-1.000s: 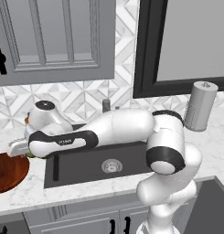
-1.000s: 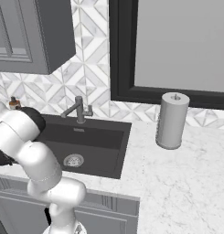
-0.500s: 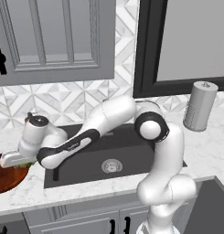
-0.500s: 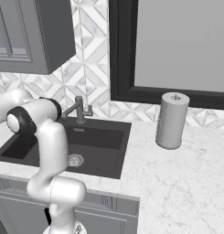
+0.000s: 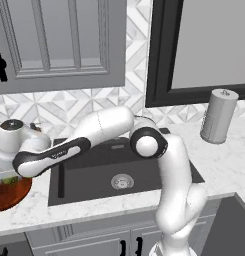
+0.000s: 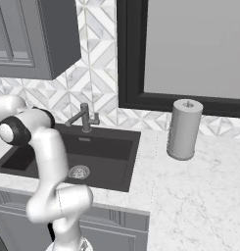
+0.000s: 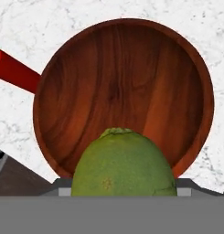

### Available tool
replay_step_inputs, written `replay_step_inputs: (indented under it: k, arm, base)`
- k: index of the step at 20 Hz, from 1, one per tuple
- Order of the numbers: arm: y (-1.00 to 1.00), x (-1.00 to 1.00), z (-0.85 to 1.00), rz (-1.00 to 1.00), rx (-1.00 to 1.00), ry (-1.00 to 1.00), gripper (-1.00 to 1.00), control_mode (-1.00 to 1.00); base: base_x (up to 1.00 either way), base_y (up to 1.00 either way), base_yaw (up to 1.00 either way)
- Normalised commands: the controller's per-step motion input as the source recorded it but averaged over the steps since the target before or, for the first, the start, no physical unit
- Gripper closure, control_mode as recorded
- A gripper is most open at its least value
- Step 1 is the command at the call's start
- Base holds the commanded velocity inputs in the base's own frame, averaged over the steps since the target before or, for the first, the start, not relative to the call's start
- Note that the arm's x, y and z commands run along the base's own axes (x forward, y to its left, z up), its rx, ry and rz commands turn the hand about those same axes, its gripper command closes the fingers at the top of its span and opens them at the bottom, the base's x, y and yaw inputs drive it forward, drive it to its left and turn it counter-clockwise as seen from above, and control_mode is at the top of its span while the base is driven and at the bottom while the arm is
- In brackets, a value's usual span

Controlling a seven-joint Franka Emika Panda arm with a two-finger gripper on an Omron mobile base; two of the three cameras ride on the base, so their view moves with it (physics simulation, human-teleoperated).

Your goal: Pick the lime from the sink and place it in the bowl. Then pick the bowl and place it in the microwave. Then close the microwave door and press the start button.

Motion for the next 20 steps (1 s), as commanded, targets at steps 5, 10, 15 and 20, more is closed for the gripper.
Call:
replay_step_inputs:
  k: [5,10,15,20]
  arm:
    - [0.24,0.16,-0.29,-0.03,-0.12,0.01,1.0,-1.0]
    - [0.14,0.17,-0.33,0.0,-0.08,0.02,1.0,-1.0]
    - [-0.09,0.04,-0.38,0.0,-0.01,0.0,1.0,-1.0]
    - [-0.03,0.2,-0.49,0.0,0.0,0.0,1.0,-1.0]
  base:
    - [0.0,0.0,0.0]
    - [0.0,0.0,0.0]
    - [0.0,0.0,0.0]
    - [0.0,0.0,0.0]
